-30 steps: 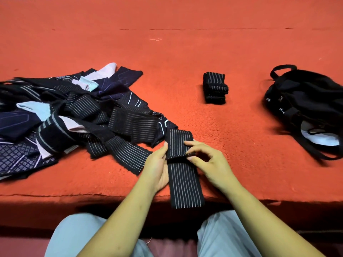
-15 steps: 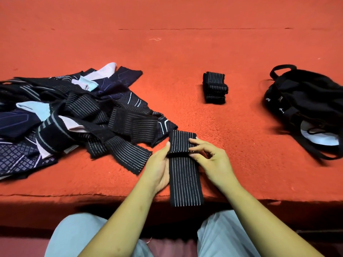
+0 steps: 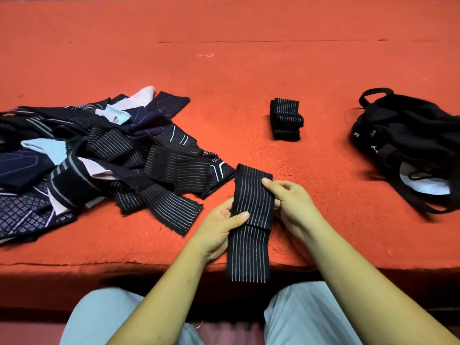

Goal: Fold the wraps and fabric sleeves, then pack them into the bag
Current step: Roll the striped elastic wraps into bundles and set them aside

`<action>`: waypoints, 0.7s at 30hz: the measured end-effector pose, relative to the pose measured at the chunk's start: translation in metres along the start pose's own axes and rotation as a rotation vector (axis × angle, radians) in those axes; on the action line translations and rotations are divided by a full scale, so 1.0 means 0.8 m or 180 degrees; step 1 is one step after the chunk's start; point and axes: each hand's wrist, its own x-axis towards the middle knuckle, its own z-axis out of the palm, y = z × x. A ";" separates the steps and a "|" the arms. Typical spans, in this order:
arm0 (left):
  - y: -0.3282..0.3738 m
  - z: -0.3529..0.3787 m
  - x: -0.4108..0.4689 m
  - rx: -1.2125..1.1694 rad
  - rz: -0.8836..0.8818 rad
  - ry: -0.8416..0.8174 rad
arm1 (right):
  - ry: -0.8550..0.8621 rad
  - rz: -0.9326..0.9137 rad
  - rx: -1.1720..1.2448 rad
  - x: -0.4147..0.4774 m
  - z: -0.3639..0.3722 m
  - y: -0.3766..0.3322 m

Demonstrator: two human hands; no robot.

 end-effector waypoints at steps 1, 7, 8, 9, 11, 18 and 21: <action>0.000 0.001 -0.001 0.0050 -0.0015 -0.0008 | -0.0025 -0.0031 0.0083 -0.001 0.003 -0.007; -0.004 0.009 0.004 0.0463 -0.0191 0.0106 | -0.0034 -0.0829 0.0187 0.005 0.011 -0.049; -0.005 0.010 0.005 0.0534 -0.0243 0.0152 | -0.0033 -0.1005 0.0110 0.006 0.010 -0.053; -0.005 0.012 0.006 0.0563 -0.0271 0.0237 | -0.0053 -0.1162 0.0034 0.005 0.008 -0.056; -0.005 0.014 0.008 0.0378 -0.0246 0.0516 | -0.0135 -0.1373 -0.0088 -0.002 0.005 -0.057; 0.011 0.022 0.020 -0.0823 -0.0394 0.1219 | -0.0277 -0.1466 -0.0727 -0.045 -0.006 -0.019; 0.017 0.020 0.023 -0.0931 -0.0504 0.1350 | -0.0374 -0.1282 -0.0820 -0.057 -0.012 0.007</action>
